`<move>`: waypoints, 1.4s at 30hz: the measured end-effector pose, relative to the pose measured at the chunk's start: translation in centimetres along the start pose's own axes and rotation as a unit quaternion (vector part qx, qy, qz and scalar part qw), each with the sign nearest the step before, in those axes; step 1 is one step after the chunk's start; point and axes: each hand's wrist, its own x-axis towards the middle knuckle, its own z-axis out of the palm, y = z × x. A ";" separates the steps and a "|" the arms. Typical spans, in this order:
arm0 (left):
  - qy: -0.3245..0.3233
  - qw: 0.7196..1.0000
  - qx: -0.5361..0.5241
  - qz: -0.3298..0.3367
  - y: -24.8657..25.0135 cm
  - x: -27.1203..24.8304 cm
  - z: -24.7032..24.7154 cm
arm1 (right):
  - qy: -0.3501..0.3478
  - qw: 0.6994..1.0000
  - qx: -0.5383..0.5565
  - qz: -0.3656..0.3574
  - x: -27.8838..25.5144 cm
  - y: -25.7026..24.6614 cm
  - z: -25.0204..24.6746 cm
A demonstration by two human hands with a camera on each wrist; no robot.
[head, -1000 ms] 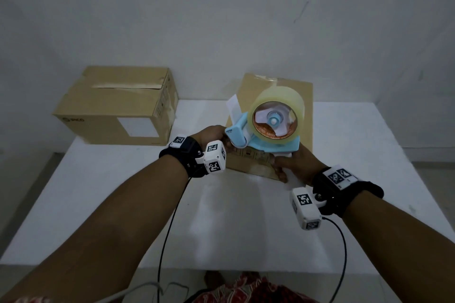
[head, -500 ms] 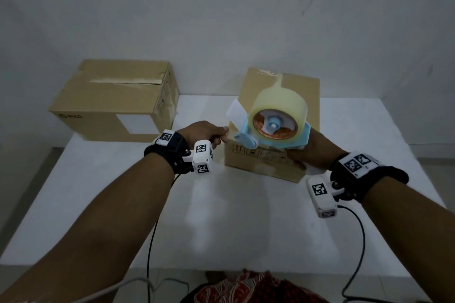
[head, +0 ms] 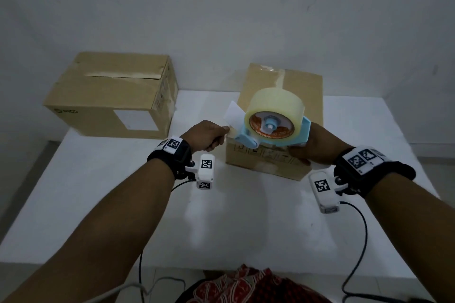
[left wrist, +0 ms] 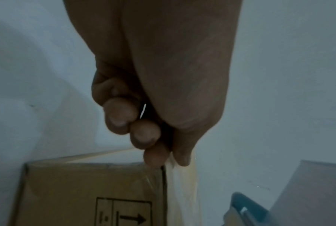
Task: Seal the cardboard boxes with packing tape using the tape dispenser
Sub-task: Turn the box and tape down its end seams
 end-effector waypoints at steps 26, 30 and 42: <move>0.077 0.949 0.175 0.250 -2.0 0.2 -0.1 | -0.035 0.999 -0.036 0.014 1.1 0.1 -0.1; 0.077 0.971 0.100 0.201 -0.8 0.4 0.7 | -0.038 0.999 -0.016 0.028 0.9 0.1 -0.1; 0.002 0.969 0.188 0.160 -0.3 1.4 1.5 | -0.042 0.998 0.011 0.038 -0.1 -0.4 -1.3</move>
